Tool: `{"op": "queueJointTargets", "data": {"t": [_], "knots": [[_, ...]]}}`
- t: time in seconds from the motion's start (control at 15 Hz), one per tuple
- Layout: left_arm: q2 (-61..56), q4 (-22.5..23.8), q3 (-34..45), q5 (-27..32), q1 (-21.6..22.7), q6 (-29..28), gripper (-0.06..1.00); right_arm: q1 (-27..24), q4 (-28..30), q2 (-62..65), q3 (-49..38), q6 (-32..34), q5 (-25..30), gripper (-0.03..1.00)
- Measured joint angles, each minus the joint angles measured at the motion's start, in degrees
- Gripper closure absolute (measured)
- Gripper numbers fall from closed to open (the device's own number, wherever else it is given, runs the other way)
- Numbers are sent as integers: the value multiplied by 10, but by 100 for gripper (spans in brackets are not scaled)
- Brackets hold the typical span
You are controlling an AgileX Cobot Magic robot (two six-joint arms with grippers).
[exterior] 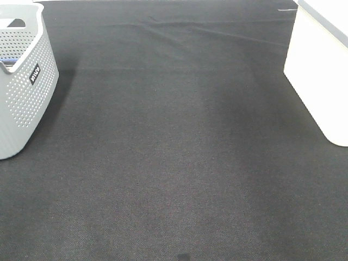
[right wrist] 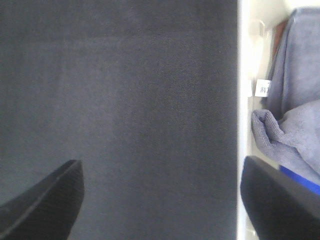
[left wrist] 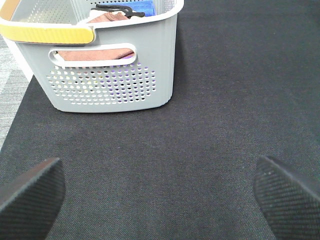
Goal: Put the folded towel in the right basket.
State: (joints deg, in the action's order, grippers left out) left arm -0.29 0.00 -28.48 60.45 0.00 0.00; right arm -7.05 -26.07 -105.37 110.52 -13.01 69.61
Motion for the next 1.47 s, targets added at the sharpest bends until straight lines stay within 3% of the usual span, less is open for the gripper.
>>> {"op": "queueJointTargets", "data": {"t": [0.2,0.4,1.0,1.07,1.2,1.47], "knots": [[0,0,0,0,0,0,-3,74,112,62,-60,53,0,17],[0,0,0,0,0,0,-3,117,172,133,-163,94,2,17],[0,0,0,0,0,0,-3,124,189,530,-601,130,-10,17],[0,0,0,0,0,0,-3,124,189,530,-601,130,-10,17],[0,0,0,0,0,0,-3,124,191,658,-699,130,-27,17],[0,0,0,0,0,0,-3,124,218,854,-797,123,-57,17]]}}
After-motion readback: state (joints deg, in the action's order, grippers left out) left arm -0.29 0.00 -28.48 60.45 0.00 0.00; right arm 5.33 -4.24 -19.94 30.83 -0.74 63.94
